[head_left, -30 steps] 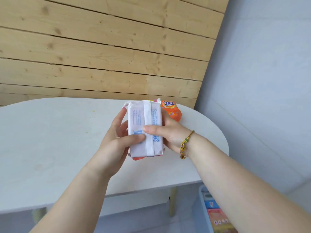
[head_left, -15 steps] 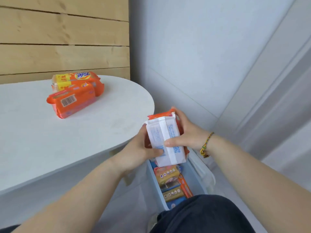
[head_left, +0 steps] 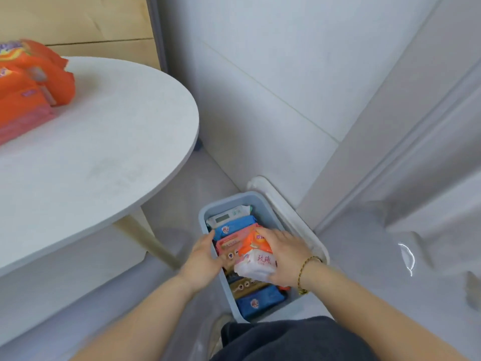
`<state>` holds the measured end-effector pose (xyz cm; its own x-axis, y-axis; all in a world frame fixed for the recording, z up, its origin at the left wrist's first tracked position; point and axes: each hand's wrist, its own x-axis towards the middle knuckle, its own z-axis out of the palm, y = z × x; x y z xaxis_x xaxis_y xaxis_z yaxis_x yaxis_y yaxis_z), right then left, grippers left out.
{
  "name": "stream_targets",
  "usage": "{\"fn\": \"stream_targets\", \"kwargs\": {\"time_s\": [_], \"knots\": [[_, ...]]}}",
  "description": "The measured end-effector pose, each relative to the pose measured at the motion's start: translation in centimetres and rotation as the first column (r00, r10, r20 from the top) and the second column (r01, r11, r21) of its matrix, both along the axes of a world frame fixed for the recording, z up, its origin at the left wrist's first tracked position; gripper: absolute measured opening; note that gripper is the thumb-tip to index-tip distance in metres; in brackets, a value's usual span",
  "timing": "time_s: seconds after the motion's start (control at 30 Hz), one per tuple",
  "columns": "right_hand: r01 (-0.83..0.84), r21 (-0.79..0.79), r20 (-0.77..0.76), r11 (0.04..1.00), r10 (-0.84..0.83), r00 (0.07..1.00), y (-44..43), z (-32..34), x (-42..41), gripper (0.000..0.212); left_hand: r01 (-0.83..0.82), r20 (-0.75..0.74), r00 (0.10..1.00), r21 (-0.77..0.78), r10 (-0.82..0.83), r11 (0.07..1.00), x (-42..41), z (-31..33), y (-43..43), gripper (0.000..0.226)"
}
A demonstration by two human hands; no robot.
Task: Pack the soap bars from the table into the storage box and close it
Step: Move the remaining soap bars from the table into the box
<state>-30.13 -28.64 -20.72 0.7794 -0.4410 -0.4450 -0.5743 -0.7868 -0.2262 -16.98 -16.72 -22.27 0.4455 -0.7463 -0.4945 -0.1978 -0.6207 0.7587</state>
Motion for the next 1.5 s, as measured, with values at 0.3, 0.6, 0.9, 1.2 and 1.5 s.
{"fn": "stream_targets", "kwargs": {"time_s": [0.3, 0.6, 0.9, 1.2, 1.5], "knots": [[-0.366, -0.086, -0.162, 0.927, 0.349, 0.923, 0.4, -6.4, 1.0, 0.090, 0.077, 0.100, 0.990, 0.175, -0.095, 0.982, -0.5, -4.4, -1.1, 0.081], [-0.460, -0.231, -0.055, 0.857, 0.461, 0.886, 0.8, -10.3, 0.6, 0.091, 0.114, 0.151, 0.978, 0.178, -0.141, 0.978, -0.3, -5.5, -0.5, 0.077], [-0.440, -0.226, -0.009, 0.869, 0.449, 0.893, 1.1, -11.3, 0.4, 0.102, 0.141, 0.190, 0.964, 0.234, -0.188, 0.962, -0.3, -5.7, -0.5, 0.082], [-0.401, -0.337, 0.119, 0.852, 0.461, 0.879, 0.7, -12.3, 0.1, 0.109, 0.168, 0.249, 0.938, 0.286, -0.243, 0.943, -0.1, -5.6, -0.5, 0.084], [-0.285, -0.440, 0.229, 0.851, 0.414, 0.881, 0.7, -13.0, -0.7, 0.085, 0.170, 0.245, 0.939, 0.284, -0.243, 0.944, 0.0, -5.7, -0.5, 0.083]]}}
